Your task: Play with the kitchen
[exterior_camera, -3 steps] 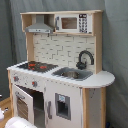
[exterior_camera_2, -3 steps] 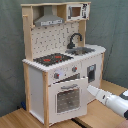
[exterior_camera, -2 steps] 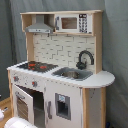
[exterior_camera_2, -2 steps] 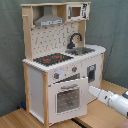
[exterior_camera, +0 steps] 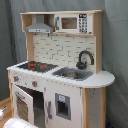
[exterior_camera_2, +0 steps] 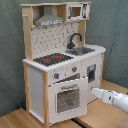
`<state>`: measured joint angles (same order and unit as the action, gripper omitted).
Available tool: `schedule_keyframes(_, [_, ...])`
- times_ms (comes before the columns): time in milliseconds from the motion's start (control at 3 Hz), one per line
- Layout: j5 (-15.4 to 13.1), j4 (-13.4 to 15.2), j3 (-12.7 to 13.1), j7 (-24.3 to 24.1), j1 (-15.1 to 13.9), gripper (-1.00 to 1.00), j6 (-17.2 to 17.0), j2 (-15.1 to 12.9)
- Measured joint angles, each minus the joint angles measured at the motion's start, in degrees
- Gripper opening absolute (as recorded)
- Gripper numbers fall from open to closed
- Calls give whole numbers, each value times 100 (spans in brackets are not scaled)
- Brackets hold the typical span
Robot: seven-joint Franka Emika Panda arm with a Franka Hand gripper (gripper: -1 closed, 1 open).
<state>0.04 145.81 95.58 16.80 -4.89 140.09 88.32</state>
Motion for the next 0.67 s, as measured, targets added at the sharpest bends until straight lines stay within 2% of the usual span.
schedule_keyframes(667, [158, 351, -89, 1117, 476, 100, 170, 92])
